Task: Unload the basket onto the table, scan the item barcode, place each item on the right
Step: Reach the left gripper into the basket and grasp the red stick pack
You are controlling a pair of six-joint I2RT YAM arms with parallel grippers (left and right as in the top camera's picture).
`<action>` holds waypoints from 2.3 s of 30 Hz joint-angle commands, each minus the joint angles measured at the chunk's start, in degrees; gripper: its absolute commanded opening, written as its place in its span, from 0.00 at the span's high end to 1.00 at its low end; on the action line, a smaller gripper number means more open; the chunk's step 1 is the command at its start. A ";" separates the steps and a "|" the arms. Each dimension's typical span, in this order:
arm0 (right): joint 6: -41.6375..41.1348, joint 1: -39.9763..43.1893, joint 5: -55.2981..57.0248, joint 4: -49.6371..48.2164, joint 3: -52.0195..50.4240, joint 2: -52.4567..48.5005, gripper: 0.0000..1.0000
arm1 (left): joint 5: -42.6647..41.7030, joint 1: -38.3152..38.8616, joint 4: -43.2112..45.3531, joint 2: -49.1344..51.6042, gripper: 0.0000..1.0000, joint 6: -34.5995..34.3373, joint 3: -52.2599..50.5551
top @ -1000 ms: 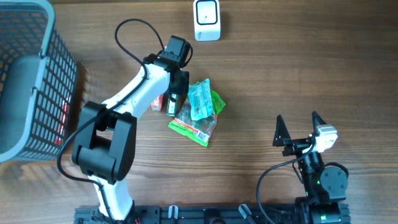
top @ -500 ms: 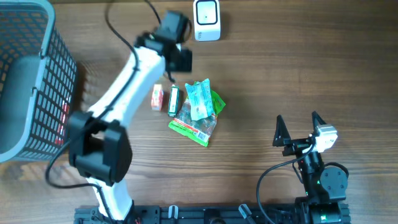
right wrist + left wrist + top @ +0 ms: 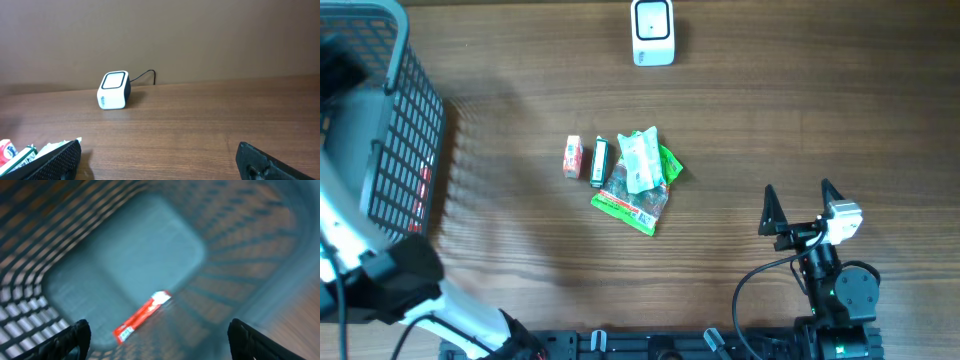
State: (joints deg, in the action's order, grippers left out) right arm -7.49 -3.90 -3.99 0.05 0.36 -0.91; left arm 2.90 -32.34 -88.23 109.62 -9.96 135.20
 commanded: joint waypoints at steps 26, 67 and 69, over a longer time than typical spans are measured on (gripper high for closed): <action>-0.02 0.28 0.57 -0.17 -0.07 0.11 0.00 | -13.38 -9.03 23.17 6.43 0.00 -21.33 -46.88; -0.02 0.28 0.57 -0.17 -0.07 0.11 0.00 | -18.47 -11.80 12.85 7.93 0.00 -5.03 -32.13; -0.04 0.26 0.57 -0.17 -0.07 0.11 0.00 | -18.43 -10.38 13.55 8.66 0.00 -2.10 -33.83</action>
State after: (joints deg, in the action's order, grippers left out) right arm -7.49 -3.90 -3.99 0.03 0.34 -0.91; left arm -16.97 -44.73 -75.33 116.07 -18.00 104.12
